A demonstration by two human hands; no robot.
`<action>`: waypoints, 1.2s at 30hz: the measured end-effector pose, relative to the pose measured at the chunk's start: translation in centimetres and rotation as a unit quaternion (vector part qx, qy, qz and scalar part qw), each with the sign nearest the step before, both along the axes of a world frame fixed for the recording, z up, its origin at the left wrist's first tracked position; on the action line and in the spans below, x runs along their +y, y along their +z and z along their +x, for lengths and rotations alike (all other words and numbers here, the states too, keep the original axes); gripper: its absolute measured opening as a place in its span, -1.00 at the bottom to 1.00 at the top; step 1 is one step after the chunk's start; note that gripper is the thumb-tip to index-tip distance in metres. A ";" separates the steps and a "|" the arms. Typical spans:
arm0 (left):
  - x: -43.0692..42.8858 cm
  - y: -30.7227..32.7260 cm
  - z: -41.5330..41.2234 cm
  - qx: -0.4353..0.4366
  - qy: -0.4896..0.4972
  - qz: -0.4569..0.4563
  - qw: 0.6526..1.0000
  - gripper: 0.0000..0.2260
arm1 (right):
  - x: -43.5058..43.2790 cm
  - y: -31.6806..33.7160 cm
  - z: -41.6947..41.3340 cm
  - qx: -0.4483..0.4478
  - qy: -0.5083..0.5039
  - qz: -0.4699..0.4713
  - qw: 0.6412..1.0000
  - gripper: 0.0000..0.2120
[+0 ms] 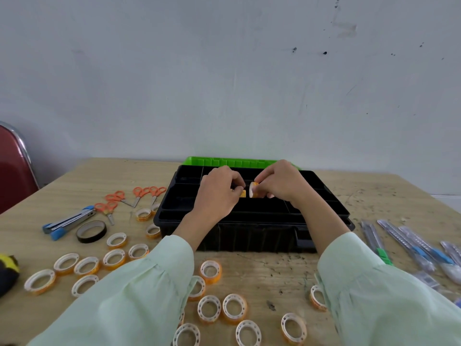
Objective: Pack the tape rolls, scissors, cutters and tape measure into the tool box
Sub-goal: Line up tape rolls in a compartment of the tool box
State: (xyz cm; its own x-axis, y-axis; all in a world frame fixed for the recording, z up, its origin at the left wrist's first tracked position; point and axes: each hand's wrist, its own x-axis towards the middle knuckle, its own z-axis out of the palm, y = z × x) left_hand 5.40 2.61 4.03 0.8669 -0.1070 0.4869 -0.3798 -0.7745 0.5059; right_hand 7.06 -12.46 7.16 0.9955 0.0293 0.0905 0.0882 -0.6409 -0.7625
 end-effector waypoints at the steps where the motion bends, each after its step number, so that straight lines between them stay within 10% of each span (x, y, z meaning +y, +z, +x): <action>1: 0.1 0.1 0.0 0.010 0.000 0.011 1.000 -0.92 | 0.2 0.1 -0.1 0.006 0.009 -0.027 1.000 -0.87; 36: 1.7 -0.5 -2.7 -0.074 -0.031 -0.048 0.996 -0.92 | 0.6 -0.9 -1.5 -0.071 -0.025 -0.078 0.994 -0.85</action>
